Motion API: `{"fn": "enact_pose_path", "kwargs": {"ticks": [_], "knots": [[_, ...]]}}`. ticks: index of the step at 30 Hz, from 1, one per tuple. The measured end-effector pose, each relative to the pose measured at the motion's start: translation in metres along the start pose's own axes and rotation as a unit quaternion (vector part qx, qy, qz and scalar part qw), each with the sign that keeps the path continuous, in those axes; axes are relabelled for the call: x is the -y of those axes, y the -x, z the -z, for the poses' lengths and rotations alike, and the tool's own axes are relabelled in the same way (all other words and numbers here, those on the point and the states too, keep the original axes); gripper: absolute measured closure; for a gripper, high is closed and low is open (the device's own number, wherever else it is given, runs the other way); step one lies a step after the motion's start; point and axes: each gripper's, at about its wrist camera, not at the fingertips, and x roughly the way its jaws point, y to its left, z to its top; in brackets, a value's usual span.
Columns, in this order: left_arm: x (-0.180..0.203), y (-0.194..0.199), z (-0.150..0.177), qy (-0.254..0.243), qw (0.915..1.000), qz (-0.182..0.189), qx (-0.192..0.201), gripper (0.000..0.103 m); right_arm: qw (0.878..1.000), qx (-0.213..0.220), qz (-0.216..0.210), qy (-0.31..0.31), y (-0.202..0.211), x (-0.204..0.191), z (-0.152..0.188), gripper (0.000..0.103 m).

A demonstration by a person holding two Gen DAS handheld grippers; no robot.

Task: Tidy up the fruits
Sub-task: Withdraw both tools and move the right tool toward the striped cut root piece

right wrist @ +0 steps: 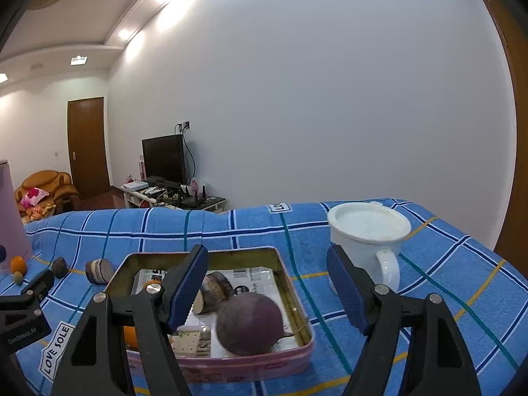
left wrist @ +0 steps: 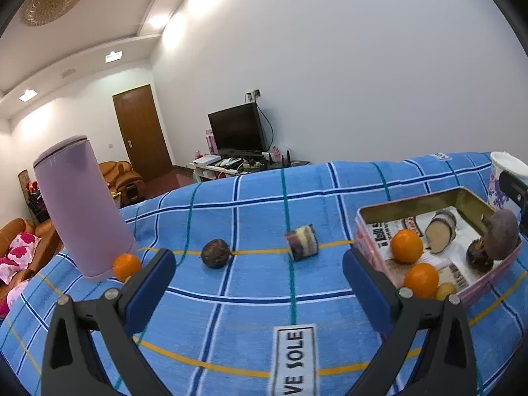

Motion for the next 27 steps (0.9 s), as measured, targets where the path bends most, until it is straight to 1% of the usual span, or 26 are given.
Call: {"fn": "enact_pose_path", "kwargs": {"ticks": [5,7,12,16,22,25,27], "knots": [[-0.014,-0.008,0.002,0.011,0.9998,-0.006,-0.015,0.000,0.999,-0.032,-0.011,-0.007,-0.003,-0.015,0.003,0.028],[-0.019,-0.011,0.004,0.009,0.9998,-0.011,-0.015,0.000,0.999,-0.033,-0.015,-0.008,-0.004,-0.021,0.003,0.028],[-0.034,-0.015,0.006,0.030,0.9992,-0.011,-0.022,0.000,0.999,-0.034,-0.031,-0.016,-0.003,-0.043,0.006,0.028],[-0.049,-0.021,0.007,0.031,0.9987,-0.029,-0.029,0.000,0.999,-0.031,-0.045,-0.003,0.000,-0.066,0.007,0.028],[-0.075,-0.035,0.012,0.034,0.9961,-0.060,-0.054,0.000,0.997,-0.034,-0.070,0.004,-0.001,-0.096,0.009,0.028],[-0.088,-0.041,0.014,0.038,0.9948,-0.070,-0.063,0.000,0.996,-0.039,-0.078,0.008,-0.002,-0.111,0.009,0.028],[-0.097,-0.048,0.015,0.044,0.9932,-0.076,-0.077,0.000,0.995,-0.043,-0.085,0.010,-0.003,-0.121,0.010,0.028]]}}
